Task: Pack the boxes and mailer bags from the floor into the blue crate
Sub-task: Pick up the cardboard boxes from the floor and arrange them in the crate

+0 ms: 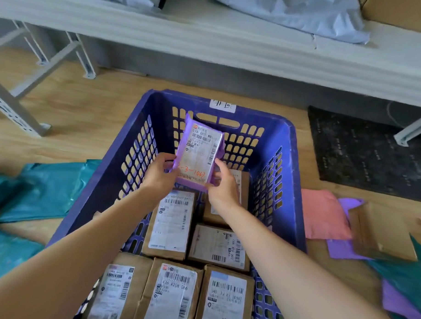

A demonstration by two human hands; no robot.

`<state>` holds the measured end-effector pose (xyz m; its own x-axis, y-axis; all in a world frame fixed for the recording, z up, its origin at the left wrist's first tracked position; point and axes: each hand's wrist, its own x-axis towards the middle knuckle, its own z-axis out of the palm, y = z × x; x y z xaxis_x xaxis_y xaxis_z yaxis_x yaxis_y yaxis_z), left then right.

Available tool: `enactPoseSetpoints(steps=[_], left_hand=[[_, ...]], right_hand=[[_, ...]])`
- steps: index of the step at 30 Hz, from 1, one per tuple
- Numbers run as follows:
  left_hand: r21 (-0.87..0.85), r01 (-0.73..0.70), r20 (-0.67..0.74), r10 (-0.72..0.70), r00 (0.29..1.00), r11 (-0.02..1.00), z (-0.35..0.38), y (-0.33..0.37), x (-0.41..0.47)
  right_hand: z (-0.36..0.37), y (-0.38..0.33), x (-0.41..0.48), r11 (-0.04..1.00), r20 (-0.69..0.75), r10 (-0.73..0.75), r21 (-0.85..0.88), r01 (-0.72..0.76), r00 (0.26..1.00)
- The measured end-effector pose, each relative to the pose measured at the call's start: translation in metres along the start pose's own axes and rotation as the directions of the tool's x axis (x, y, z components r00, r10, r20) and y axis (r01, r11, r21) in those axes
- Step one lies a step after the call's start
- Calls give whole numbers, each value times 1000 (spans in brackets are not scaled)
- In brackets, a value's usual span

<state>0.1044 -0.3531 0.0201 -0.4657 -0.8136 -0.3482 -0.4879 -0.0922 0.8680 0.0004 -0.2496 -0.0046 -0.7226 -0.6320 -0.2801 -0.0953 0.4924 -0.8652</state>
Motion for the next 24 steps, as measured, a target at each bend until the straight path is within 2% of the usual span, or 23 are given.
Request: enactPoseSetpoints(steps=[5, 15, 20, 24], left_hand=[[61, -10, 10, 9, 1000, 998, 4, -14, 9], [136, 52, 51, -60, 997, 989, 11, -26, 20], [119, 77, 115, -90, 989, 990, 15, -29, 23], [70, 66, 103, -73, 992, 995, 15, -24, 19]], right_hand=[[13, 9, 5, 998, -10, 13, -69, -13, 1000], [7, 16, 11, 979, 24, 60, -196, -54, 998], [1, 17, 14, 982, 17, 83, -173, -79, 996], [-1, 17, 12, 995, 3, 78, -57, -78, 997]])
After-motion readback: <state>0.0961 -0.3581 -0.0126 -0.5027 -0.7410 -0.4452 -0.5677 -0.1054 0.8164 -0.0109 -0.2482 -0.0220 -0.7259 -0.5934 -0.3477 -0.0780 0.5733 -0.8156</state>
